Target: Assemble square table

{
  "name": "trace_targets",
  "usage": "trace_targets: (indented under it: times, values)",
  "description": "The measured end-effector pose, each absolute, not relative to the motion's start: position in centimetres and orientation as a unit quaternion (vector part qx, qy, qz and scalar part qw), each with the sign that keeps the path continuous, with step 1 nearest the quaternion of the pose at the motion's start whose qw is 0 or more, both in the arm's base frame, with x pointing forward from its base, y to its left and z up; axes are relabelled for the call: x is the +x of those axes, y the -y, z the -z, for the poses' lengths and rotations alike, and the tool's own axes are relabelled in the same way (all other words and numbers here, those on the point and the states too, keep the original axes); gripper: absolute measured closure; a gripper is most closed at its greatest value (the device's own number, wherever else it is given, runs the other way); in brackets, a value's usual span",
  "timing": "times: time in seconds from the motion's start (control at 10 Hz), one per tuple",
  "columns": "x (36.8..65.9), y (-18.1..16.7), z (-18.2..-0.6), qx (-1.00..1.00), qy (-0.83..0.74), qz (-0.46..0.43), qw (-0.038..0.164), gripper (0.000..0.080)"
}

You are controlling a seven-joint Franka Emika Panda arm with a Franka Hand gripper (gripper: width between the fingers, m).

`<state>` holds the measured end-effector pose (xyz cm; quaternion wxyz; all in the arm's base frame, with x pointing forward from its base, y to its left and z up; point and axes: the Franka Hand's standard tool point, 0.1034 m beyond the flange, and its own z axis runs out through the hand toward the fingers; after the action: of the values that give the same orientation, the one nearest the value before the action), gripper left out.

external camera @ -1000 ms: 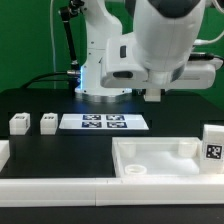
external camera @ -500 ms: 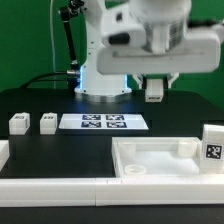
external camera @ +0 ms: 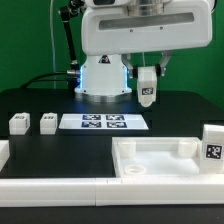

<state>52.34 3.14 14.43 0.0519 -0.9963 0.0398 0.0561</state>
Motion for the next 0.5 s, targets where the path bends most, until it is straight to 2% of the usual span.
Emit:
trace_targets:
  times: [0.1, 0.2, 0.4, 0.5]
  values:
    - [53.6, -2.6, -13.9, -0.998, -0.035, -0.012, 0.042, 0.0508]
    - [55.4, -1.7, -15.1, -0.999, -0.022, 0.012, 0.036, 0.0508]
    - [60.5, -0.6, -18.8, -0.997, -0.001, 0.081, 0.016, 0.0508]
    - [61.3, -0.6, -19.6, -0.995, -0.004, 0.101, 0.017, 0.0508]
